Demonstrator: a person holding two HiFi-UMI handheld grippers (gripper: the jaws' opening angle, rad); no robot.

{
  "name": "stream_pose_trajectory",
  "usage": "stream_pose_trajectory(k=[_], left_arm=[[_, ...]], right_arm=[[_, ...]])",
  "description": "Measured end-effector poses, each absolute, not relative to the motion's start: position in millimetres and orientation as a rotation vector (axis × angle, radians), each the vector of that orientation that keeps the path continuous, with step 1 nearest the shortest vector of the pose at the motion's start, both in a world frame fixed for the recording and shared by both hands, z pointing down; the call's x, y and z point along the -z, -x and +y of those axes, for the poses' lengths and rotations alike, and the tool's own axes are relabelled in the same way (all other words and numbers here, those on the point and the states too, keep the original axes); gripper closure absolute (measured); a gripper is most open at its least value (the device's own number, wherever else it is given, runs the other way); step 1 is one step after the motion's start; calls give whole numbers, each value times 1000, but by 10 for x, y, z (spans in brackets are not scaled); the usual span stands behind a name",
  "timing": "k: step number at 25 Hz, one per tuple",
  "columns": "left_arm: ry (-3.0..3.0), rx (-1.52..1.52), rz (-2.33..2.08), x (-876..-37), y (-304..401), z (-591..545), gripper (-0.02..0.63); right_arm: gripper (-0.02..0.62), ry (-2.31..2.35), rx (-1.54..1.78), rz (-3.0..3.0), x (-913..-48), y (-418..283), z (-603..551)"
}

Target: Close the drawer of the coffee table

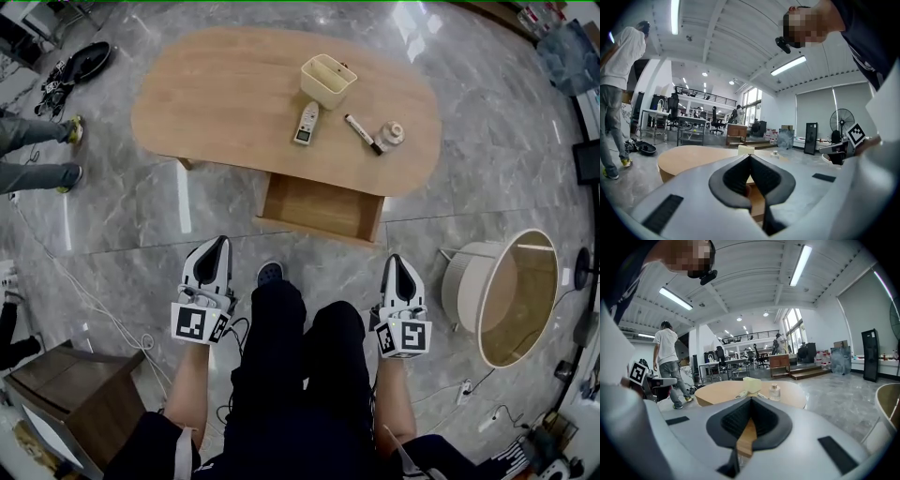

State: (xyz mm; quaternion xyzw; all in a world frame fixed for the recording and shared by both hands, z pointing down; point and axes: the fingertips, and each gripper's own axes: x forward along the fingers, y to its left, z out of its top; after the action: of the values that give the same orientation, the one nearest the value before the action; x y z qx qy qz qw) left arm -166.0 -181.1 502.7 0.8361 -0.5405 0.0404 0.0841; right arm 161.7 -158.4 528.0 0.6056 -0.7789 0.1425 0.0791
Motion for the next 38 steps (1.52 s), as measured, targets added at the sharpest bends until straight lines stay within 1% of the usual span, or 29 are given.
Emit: stream_pose_trajectory(k=[11,18,25,32,38], left_arm=[[-2520,-120,-1669,-6553,1852,-1804,580],[-2559,-144,-1624,-7224,1734,-1726,581],[-2563,-144,-1577,-7437,1594,-1738,580],[-2585,-162,-1581,-7438,1532,-1800,580],[-2569,-152,-1567,-7511,1532,-1775,580]], right_arm=[[569,-1880,-312,-2346,-6730,-1776,-1464],[569,-1884,-327,-2315,-7414,-1925,-1290],[569,-1917,-361,-2293,-7602,-1987,-1247],[568,-1890,-308,-2288,-7606,-1972,-1245],[566,-1866,-335,-2289,-7689,-1949,-1215]])
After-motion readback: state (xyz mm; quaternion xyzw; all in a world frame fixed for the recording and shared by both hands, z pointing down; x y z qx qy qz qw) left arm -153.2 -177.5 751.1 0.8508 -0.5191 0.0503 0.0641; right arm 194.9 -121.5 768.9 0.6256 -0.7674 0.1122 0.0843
